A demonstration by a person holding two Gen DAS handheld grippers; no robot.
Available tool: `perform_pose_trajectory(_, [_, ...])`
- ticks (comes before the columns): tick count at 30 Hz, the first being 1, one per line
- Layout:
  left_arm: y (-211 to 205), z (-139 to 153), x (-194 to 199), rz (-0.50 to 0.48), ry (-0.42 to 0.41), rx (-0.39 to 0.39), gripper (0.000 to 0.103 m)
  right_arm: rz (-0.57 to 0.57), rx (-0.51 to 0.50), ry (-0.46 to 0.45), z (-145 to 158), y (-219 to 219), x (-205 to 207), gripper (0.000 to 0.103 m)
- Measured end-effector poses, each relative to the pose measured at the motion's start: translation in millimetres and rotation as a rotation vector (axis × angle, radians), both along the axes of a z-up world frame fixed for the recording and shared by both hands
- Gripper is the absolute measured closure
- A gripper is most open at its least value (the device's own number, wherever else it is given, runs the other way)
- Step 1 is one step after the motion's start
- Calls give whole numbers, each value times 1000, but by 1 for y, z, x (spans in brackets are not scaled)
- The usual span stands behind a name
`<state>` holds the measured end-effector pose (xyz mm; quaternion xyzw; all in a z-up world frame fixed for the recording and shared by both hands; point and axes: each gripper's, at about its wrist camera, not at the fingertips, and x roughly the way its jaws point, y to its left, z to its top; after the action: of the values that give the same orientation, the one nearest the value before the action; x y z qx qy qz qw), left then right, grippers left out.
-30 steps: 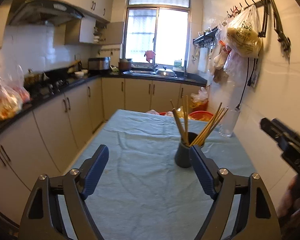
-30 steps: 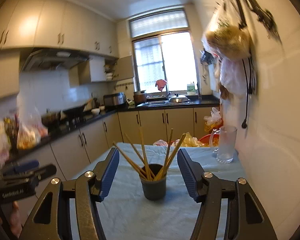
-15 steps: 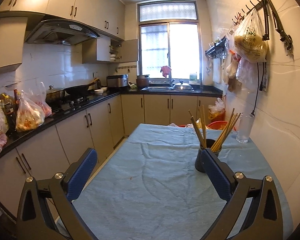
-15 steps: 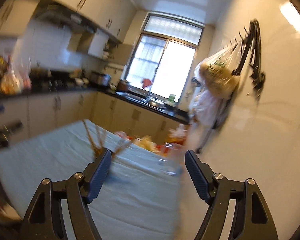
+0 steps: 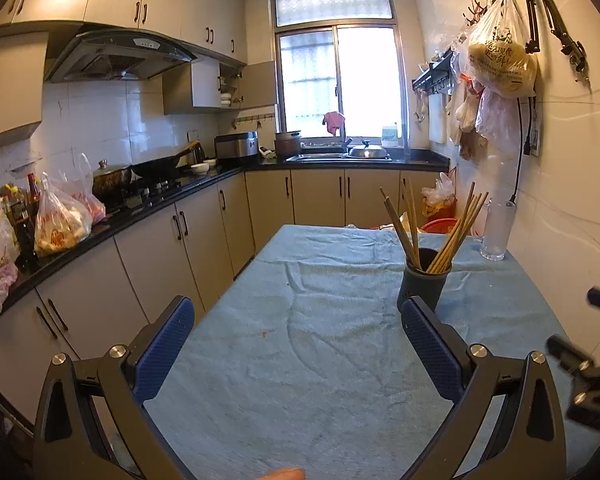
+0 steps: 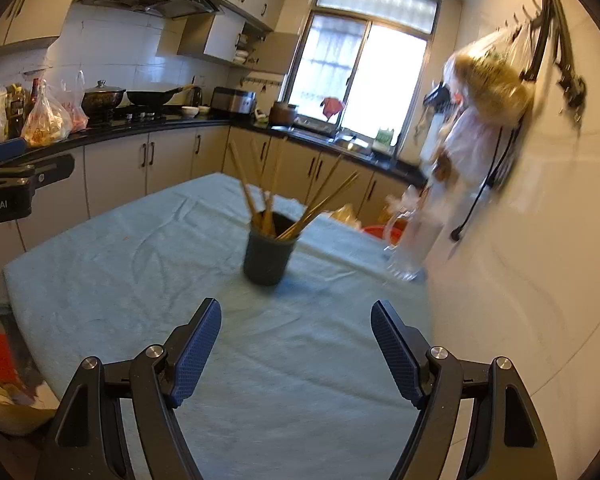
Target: Organize utensils
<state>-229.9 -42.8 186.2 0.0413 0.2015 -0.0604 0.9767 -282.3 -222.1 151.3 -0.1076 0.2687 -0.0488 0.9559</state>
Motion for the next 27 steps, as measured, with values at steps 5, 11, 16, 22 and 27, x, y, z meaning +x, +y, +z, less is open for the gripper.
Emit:
perform_pose_trajectory(5, [-3,-11,10,-39,70,-13,0,-38,121,25,-19,4,10,22])
perform_pose_trajectory(11, [-10,-27,19,-48,121,14,0,-110,213,43,-37,4,20,22])
perform_pose_trajectory(16, [-14,-40,26,-56,166,27,0,-125,231,48,-45,8,24,21])
perform_pose_trajectory(22, [-17,-54,36,-71,218,33,0,-162,270,34,-52,7,28,21])
perform_pose_trajectory(27, [-20,-65,43,-90,263,31,0,-196,313,59,-61,-1,34,21])
